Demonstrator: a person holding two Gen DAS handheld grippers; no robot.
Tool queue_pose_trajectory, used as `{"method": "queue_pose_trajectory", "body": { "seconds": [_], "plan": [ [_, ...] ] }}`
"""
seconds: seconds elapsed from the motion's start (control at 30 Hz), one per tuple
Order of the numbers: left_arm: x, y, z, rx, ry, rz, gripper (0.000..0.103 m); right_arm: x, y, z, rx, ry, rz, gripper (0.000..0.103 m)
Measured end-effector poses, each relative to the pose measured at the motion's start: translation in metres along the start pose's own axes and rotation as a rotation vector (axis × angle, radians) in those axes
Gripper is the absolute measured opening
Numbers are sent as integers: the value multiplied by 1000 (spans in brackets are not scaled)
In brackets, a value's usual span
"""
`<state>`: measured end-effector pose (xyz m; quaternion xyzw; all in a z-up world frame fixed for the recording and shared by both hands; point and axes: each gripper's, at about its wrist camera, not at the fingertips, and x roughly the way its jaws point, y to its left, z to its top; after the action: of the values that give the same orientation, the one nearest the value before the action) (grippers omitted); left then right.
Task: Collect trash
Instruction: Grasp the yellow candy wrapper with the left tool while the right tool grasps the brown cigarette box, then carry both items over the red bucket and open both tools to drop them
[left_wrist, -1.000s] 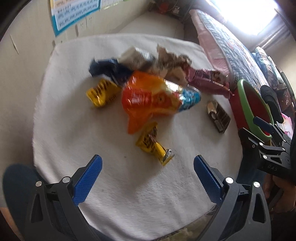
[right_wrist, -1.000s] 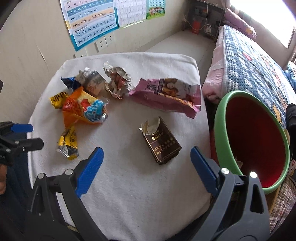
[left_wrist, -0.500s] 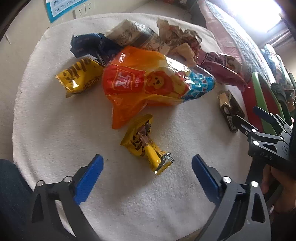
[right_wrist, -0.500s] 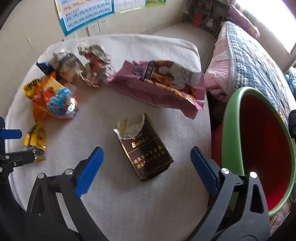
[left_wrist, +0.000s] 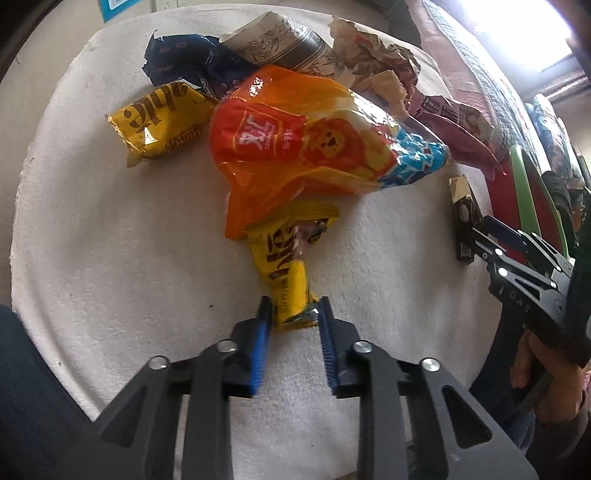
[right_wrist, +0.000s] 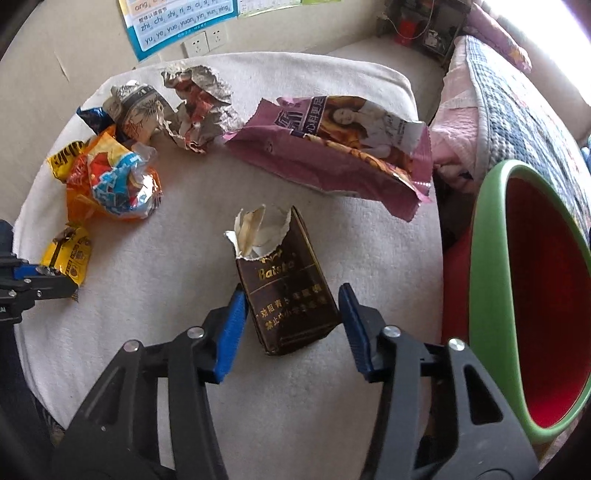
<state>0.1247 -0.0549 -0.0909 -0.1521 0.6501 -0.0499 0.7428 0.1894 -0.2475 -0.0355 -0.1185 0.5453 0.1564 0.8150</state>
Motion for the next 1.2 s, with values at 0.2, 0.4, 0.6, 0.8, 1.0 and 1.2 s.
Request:
{"method": "queue_pose_trajectory", "body": {
  "seconds": [0.2,0.4,0.6,0.8,1.0,1.2],
  "plan": [
    [-8,2,-1,19,-13,-6,6,-9,3,-7,36,1,32,47],
    [-23,-4,-4,53,-41,-7,0,-25,5,-13,66,-11,61,47],
    [-30,-8,-5,70,-53,-11,0,-45,14,-15,61,-46,78,47],
    [-38,-11,-6,77,-66,-26,0,-61,16,-12,66,-81,89,47],
    [-54,-25,-4,121,-102,-24,0,-76,11,-8,93,-115,108,47],
    [-72,-44,4,168,-140,-34,0,-95,3,-7,116,-152,108,47]
  ]
}}
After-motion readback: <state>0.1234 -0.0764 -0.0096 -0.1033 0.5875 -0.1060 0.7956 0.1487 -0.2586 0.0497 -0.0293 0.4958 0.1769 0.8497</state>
